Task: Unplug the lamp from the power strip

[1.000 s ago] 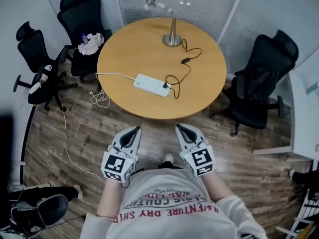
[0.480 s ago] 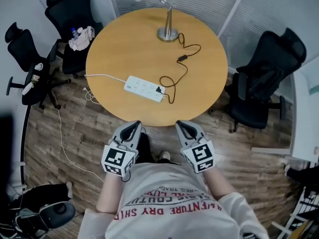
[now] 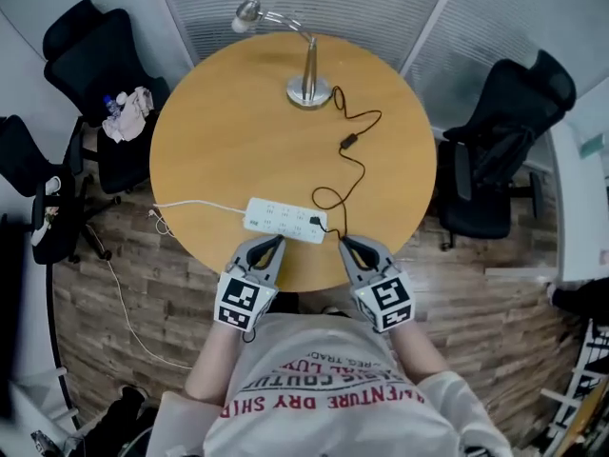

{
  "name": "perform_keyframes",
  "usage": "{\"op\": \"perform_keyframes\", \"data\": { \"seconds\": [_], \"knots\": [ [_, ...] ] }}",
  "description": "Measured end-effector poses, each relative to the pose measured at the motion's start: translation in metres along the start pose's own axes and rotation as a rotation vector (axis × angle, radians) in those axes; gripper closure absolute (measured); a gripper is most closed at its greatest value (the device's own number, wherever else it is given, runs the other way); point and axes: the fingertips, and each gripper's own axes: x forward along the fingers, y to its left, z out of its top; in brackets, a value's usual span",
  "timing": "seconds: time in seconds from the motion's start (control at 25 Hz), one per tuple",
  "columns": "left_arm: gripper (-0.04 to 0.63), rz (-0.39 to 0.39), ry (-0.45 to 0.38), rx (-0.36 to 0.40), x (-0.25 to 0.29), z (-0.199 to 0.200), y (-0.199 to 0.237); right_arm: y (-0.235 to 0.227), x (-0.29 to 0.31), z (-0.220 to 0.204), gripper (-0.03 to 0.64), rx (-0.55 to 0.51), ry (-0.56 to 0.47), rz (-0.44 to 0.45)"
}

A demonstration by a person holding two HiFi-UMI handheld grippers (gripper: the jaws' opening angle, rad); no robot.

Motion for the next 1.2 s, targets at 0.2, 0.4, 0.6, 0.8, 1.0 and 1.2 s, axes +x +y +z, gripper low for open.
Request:
{"op": "perform_keyframes", "data": {
  "seconds": [0.2,0.4,0.6,0.8,1.0,1.2],
  "knots": [
    [0.568,-0.108,0.087,0.095,0.026,-0.019,0.028,-0.006,0.038,0.003,0.586,0.054,0.035,-0.052],
    [0.568,-0.186,0.16,0.056,0.049,-0.049,0.034,-0.002,0.055,-0.012,0.586,0.083,0.102,-0.042],
    [0.568,-0.194,0.228,0.019,0.079,-0.082,0.035,-0.001,0.075,-0.026,0.584,0.042,0.176,0.013],
    [0.569,-0.179,0.31,0.012,0.106,-0.111,0.035,0.002,0.097,-0.053,0.459,-0.047,0.314,0.107],
    [0.568,-0.165,0.372,0.035,0.127,-0.129,0.035,-0.003,0.116,-0.08,0.443,-0.145,0.442,0.147],
    [0.569,-0.141,0.393,0.058,0.134,-0.134,0.037,-0.011,0.128,-0.099,0.461,-0.26,0.567,0.156]
  ]
}}
